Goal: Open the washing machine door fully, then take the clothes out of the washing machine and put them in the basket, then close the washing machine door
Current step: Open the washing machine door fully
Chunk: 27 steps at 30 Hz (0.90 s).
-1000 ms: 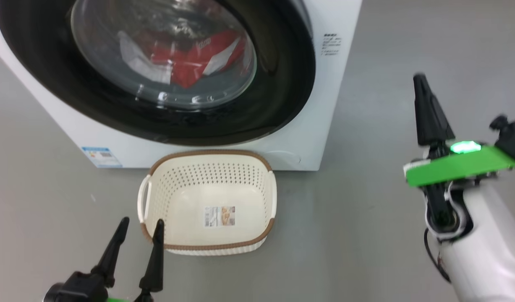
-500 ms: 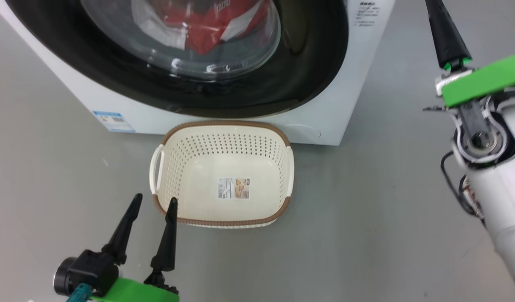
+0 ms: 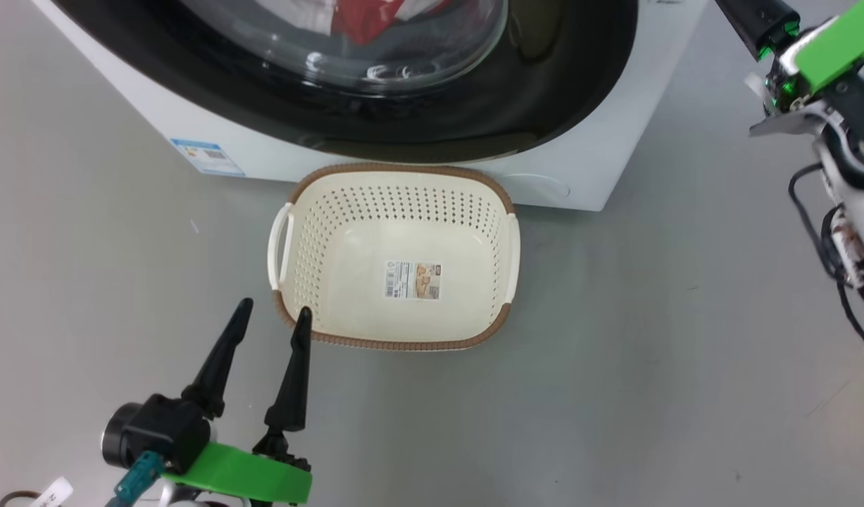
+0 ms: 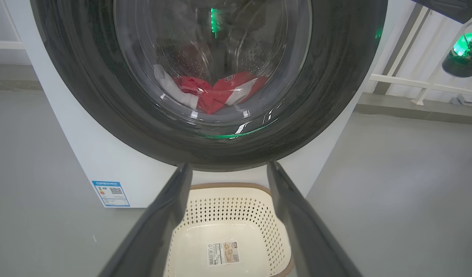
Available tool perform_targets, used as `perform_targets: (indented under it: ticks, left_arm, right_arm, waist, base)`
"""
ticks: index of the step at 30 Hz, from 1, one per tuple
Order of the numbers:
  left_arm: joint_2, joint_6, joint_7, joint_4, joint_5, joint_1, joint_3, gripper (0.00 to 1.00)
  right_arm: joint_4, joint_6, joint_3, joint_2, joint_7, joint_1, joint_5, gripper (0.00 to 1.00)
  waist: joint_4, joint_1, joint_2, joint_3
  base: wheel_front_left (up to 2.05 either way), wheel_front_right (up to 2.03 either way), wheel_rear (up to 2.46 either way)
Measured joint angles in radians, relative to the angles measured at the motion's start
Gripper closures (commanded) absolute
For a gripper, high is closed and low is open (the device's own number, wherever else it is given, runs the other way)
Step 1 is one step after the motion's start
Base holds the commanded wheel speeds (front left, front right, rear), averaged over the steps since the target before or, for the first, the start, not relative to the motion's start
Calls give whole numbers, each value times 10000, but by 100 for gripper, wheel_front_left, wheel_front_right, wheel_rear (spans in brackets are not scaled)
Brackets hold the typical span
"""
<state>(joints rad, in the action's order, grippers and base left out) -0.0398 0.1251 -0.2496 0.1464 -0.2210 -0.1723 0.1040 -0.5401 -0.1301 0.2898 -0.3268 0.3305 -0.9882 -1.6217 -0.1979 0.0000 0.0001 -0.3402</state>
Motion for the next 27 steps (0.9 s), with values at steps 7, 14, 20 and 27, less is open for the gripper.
perform_targets:
  ticks: [7,14,20,27]
  left_arm:
    - [2,0,0,17,-12,-54,71,0]
    - [6,0,0,19,-111,-234,217,0]
    - [10,0,0,19,-222,-405,320,0]
    - [10,0,0,31,-270,-418,468,0]
  right_arm:
    - [-706,0,67,-84,1126,-720,-360,100]
    - [-1379,0,92,-100,1918,-1314,-520,100]
    - [-1824,0,109,-100,2297,-1717,-552,100]
    - [-2142,0,125,-134,2433,-1947,-499,100]
  waist:
    - [-138,0,0,-253]
    - [-282,0,0,-482]
    - [-430,0,0,-672]
    - [-575,0,0,-794]
  base:
    - [0,0,0]
    - [0,0,0]
    - [0,0,0]
    - [0,0,0]
